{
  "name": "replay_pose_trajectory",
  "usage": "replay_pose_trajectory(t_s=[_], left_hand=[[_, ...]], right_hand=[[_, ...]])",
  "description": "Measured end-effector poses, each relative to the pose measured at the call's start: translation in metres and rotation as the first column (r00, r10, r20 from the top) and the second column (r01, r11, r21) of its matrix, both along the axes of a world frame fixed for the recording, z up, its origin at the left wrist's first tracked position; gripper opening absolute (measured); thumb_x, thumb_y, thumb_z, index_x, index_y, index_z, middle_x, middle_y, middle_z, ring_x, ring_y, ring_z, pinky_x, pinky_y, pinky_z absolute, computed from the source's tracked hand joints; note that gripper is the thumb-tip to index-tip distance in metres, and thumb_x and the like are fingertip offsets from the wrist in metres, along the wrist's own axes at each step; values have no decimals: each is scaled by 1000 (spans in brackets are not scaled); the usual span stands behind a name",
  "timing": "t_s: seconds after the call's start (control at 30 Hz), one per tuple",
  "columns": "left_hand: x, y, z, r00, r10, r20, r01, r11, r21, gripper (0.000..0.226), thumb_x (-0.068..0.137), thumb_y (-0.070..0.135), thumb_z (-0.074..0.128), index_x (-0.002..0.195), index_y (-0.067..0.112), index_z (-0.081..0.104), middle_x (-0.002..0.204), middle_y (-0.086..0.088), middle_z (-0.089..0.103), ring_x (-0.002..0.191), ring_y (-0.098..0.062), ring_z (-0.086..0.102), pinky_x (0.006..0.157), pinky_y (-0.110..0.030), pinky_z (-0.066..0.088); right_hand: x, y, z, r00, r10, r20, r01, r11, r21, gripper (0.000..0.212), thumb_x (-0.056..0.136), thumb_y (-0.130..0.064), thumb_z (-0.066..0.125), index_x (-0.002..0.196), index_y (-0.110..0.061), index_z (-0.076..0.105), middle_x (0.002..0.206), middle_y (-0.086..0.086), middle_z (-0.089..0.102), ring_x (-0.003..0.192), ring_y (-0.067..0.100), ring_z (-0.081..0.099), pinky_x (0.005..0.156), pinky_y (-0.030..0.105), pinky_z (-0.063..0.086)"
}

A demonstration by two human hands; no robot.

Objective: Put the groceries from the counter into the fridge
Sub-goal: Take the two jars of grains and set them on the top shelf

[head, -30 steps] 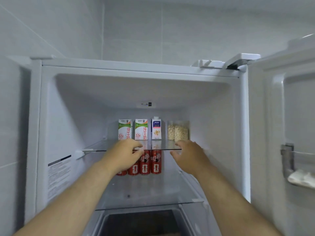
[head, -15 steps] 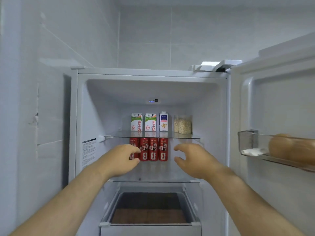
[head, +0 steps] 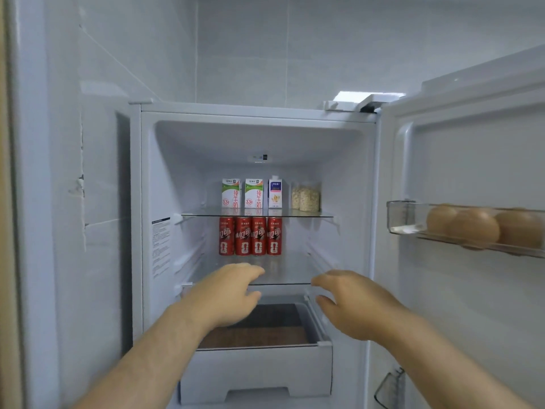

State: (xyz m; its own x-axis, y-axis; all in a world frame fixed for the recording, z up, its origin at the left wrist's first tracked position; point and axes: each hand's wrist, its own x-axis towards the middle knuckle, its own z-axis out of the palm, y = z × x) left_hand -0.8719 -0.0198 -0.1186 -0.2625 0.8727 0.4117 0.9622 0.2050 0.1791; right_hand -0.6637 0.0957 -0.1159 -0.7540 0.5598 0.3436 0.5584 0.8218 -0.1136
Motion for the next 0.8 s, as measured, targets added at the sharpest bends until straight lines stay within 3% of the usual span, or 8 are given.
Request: replay_pose_trajectory(t_s=[0.33,0.8], left_hand=[[23,14,6,989,-145,-30,143,989,-47,46,96,39,54,140,30,47,144,8,49,130,-14,46,104,-33,43],[122,31,-22,883,-470,2,469,880,-72,51,97,42,51,146,32,40,151,14,40,133,-8,44,108,-27,35]], right_hand=[[23,-13,-6,983,-170,69,168,985,37,40,100,-35,42,139,-27,49,137,-3,54,120,22,54,99,37,48],[142,-63,-29,903,-426,59,420,903,91,46,101,-35,43,146,-28,42,146,-8,47,134,19,43,107,36,39]])
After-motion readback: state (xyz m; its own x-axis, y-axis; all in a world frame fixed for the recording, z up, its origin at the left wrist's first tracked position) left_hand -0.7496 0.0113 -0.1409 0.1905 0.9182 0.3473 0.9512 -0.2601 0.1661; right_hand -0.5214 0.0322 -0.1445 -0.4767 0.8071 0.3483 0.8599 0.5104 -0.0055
